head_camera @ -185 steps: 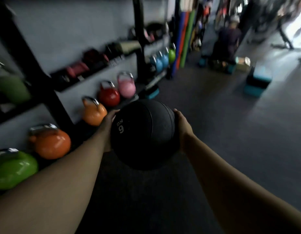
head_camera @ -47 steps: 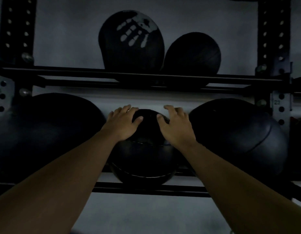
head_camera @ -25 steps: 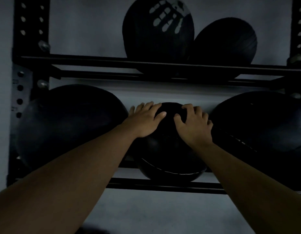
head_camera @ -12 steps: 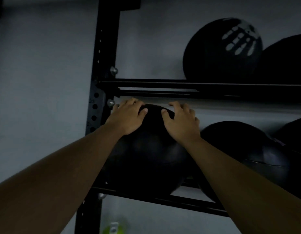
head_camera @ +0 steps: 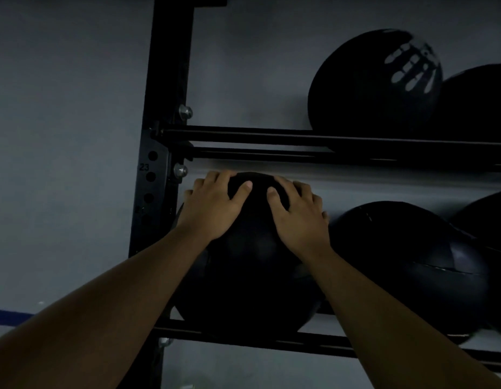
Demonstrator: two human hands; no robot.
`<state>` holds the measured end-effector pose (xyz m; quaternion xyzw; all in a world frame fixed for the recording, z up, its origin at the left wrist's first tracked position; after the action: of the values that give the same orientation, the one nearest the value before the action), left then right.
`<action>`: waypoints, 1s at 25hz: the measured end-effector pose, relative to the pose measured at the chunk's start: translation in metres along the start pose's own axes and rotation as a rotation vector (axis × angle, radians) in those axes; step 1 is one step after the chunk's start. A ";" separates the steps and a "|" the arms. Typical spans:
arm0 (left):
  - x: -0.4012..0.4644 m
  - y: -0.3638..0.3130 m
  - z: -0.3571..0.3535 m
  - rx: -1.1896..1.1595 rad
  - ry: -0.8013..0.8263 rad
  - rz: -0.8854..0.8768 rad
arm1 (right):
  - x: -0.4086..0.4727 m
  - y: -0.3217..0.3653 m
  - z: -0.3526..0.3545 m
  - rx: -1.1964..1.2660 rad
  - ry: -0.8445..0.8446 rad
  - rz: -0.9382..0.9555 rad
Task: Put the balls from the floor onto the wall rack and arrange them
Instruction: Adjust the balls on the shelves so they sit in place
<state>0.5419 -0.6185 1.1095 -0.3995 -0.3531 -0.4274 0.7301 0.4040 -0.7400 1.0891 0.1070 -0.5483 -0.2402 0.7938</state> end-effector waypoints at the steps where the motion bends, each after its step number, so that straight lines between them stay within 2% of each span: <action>1: 0.000 0.001 0.000 -0.005 0.000 -0.004 | 0.000 0.001 0.000 0.002 -0.001 0.004; 7: -0.001 -0.003 0.001 -0.032 0.041 0.000 | 0.001 0.000 -0.001 -0.021 0.079 -0.006; 10: -0.002 -0.006 0.006 -0.149 0.036 0.001 | 0.002 0.004 0.002 -0.022 0.104 0.044; 14: 0.008 -0.064 0.018 -0.289 -0.076 -0.197 | 0.016 0.001 0.049 0.038 -0.053 0.174; 18: 0.033 -0.154 0.032 -0.279 -0.269 -0.394 | 0.045 -0.008 0.123 0.027 -0.265 0.332; 22: 0.078 -0.236 0.032 -0.258 -0.388 -0.389 | 0.092 -0.035 0.215 -0.131 -0.498 0.425; 25: 0.111 -0.280 0.038 -0.198 -0.452 -0.326 | 0.133 -0.075 0.286 -0.225 -0.618 0.358</action>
<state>0.3247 -0.7112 1.2992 -0.4920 -0.5228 -0.4717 0.5121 0.1587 -0.8445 1.2732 -0.1563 -0.7421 -0.1774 0.6273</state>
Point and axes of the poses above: each hand's wrist, its own x-axis towards the middle knuckle, its own z-axis out of the back of the hand, y = z × x, the point moved 9 cm from there along x, towards the middle knuckle, and after that the axes turned 4 degrees about -y, right-handed, at the moved point
